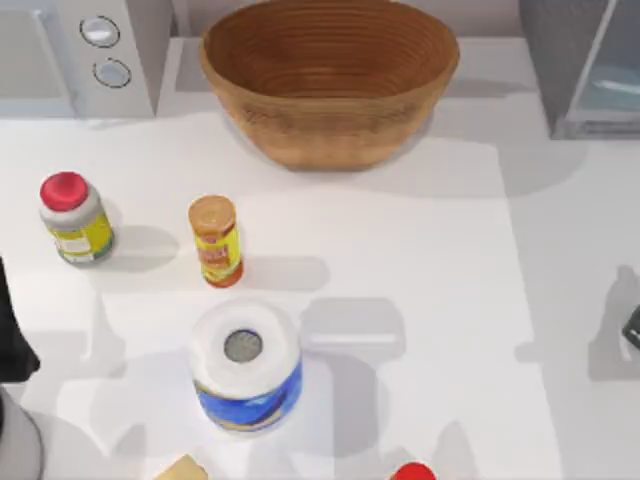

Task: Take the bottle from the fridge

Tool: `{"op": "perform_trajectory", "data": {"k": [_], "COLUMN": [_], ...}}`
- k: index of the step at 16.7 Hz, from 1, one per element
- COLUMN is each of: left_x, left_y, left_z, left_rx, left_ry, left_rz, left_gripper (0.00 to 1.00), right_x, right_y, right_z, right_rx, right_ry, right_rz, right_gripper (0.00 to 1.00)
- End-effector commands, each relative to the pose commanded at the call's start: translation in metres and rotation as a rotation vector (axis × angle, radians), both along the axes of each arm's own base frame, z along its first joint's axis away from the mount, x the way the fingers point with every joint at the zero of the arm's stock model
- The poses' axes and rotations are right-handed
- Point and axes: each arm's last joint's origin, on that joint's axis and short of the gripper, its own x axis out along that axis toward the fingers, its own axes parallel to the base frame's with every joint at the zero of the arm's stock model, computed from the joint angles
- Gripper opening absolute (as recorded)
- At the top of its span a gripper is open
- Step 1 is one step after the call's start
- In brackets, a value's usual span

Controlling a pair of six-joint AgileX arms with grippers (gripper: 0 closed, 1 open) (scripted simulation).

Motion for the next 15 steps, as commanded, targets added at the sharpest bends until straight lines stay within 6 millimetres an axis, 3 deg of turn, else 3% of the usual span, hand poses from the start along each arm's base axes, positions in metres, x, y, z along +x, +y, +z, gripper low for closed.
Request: {"op": "perform_trajectory", "data": {"k": [8, 12, 15], "left_x": [0.0, 0.0, 0.0], "left_y": [0.0, 0.0, 0.0], "left_z": [0.0, 0.0, 0.0], "left_rx": [0.0, 0.0, 0.0], "left_ry": [0.0, 0.0, 0.0], "left_rz": [0.0, 0.0, 0.0], "left_gripper": [1.0, 1.0, 1.0], "right_x": [0.013, 0.038, 0.061], "right_y": [-0.007, -0.02, -0.037], "right_z": [0.015, 0.022, 0.013], "right_rx": [-0.01, -0.018, -0.011], "right_ry": [-0.039, -0.046, -0.013], "right_rz": [0.001, -0.004, -0.01], "right_gripper": [1.0, 1.0, 1.0]}}
